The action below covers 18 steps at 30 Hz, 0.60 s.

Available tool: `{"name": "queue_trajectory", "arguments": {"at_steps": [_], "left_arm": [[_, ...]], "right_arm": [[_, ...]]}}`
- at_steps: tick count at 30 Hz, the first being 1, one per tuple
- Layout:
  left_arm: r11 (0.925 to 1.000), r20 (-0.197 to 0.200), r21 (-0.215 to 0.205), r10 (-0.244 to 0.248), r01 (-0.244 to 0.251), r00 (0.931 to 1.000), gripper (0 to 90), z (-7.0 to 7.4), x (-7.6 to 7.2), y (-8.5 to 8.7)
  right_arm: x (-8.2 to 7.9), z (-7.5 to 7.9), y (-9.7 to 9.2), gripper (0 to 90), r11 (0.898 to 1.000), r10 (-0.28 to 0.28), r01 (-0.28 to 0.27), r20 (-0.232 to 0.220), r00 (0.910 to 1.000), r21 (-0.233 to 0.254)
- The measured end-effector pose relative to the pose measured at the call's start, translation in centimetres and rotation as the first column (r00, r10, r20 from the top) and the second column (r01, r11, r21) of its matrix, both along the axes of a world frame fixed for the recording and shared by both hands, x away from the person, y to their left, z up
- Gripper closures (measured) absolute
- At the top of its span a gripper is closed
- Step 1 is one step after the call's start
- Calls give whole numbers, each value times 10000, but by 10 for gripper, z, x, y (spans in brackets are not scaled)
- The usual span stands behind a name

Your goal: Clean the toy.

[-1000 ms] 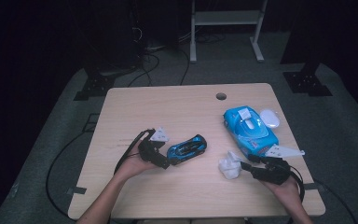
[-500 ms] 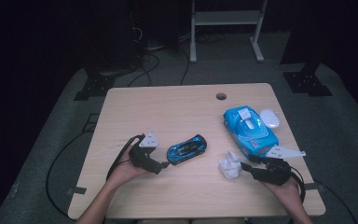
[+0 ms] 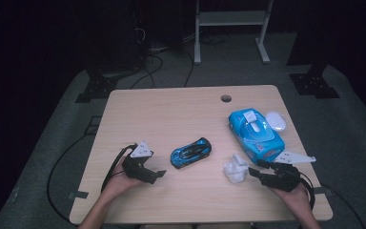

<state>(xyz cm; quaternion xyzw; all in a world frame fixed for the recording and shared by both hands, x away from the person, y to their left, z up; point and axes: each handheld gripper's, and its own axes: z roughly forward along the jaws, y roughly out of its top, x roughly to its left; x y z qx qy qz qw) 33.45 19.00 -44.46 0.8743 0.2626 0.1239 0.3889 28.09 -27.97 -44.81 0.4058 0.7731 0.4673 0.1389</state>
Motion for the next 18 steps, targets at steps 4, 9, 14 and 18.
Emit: {"name": "queue_trajectory", "arguments": {"at_steps": [4, 9, 14, 18], "left_arm": [[10000, 5, -35, 40, -40, 10000, 102, 0, -2, 3], [9997, 78, -177, 159, -157, 9998, 101, 1, -6, 6], [9990, 120, -307, 329, -325, 9994, 101, -1, -9, 13], [9984, 143, -358, 449, -444, 9989, 101, -6, -11, 17]], "right_arm": [[-2, 1, 0, 459, 10000, -14, 14, 23, 10000, 19], [-1, 0, 0, 454, 10000, -55, 55, -1, 10000, 69], [-2, -3, 0, 436, 10000, -58, 58, 5, 10000, 80], [-3, -6, -2, 418, 9997, -175, 174, 63, 9998, 184]]}}
